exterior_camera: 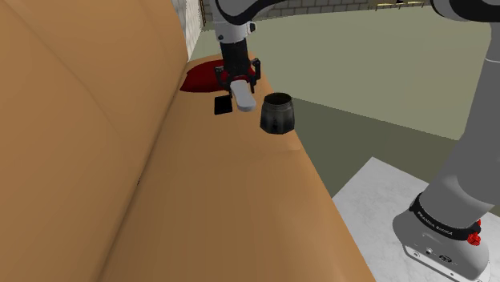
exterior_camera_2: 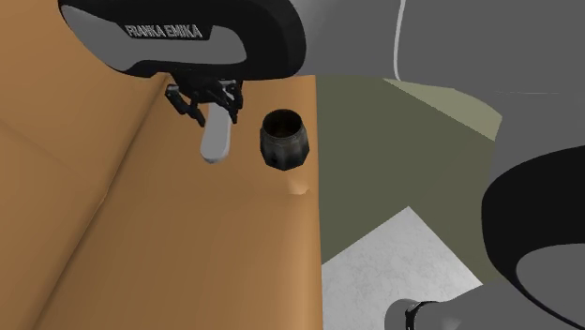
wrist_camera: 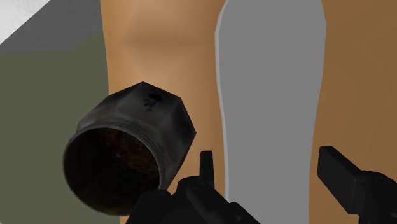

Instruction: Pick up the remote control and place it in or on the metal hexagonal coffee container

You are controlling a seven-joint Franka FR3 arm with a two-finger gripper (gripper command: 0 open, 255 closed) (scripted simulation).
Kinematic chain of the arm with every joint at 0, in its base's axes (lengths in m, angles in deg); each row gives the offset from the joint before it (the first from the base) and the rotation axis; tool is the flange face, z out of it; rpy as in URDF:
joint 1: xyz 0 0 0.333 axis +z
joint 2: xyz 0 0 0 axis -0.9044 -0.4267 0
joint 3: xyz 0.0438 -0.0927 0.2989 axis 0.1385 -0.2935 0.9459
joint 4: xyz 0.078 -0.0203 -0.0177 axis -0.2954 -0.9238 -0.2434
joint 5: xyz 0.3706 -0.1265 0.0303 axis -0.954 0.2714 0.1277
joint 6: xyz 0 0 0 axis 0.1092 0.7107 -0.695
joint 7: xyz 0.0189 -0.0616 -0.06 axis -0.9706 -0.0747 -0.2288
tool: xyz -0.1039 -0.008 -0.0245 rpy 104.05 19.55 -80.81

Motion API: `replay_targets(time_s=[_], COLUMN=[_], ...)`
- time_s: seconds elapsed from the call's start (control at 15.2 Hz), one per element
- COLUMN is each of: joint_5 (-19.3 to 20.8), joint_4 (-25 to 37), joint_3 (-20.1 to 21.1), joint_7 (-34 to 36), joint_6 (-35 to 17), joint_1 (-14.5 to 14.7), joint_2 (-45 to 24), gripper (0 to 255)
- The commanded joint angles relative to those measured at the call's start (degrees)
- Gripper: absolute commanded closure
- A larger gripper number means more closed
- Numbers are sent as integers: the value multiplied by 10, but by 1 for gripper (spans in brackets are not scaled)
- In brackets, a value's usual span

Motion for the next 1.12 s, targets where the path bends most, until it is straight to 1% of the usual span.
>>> replay_targets(time_s=[0.0, 0.2, 0.53, 0.86, 0.92, 1.06], joint_5=[0, 0, -19, -31, -32, -33], joint_4=[15, 37, -47, -107, -117, -129], joint_3=[0, 0, -21, -50, -56, -59], joint_7=[-2, -3, -67, -134, -148, -154], joint_6=[16, 36, 12, -2, -5, -13], joint_1=[0, 1, -45, -83, -91, -94], joint_2=[1, -1, 67, 120, 129, 133], gripper=[255, 255, 255, 255, 255, 255])
